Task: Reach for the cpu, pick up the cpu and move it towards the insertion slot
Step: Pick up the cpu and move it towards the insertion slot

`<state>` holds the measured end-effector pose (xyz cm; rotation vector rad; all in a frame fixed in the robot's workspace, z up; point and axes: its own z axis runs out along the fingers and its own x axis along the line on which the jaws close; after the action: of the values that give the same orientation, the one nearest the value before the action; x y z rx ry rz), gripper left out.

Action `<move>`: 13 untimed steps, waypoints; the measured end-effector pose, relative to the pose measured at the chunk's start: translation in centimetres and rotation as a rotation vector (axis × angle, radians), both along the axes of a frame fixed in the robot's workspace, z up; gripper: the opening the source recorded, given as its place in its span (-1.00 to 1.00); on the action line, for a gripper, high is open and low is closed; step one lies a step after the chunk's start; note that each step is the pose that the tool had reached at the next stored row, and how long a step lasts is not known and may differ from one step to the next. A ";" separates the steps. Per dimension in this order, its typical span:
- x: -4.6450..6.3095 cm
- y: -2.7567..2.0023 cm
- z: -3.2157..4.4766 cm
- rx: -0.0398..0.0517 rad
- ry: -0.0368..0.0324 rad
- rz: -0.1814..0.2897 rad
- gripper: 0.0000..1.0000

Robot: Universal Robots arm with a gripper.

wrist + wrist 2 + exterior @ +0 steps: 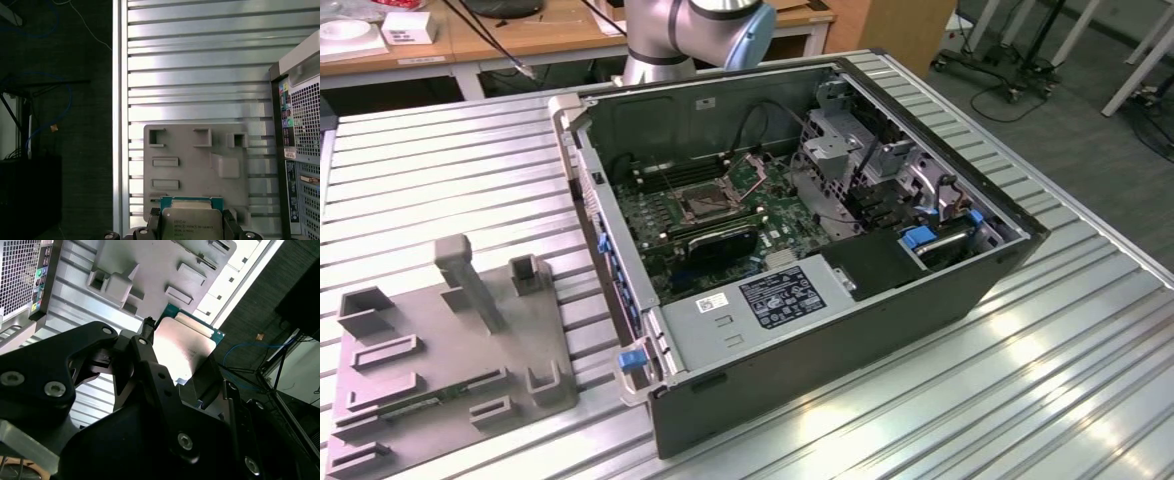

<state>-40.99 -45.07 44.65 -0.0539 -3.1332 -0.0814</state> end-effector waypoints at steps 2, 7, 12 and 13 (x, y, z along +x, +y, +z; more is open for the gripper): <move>0.2 0.00 0.00 0.0000 0.0000 0.000 0.09; 0.8 0.00 0.00 0.0000 0.0000 0.000 0.09; 1.3 0.00 0.00 0.0000 0.0000 0.000 0.09; 1.4 0.00 0.00 0.0001 0.0000 0.000 0.09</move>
<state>-39.56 -45.07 44.64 -0.0539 -3.1332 -0.0815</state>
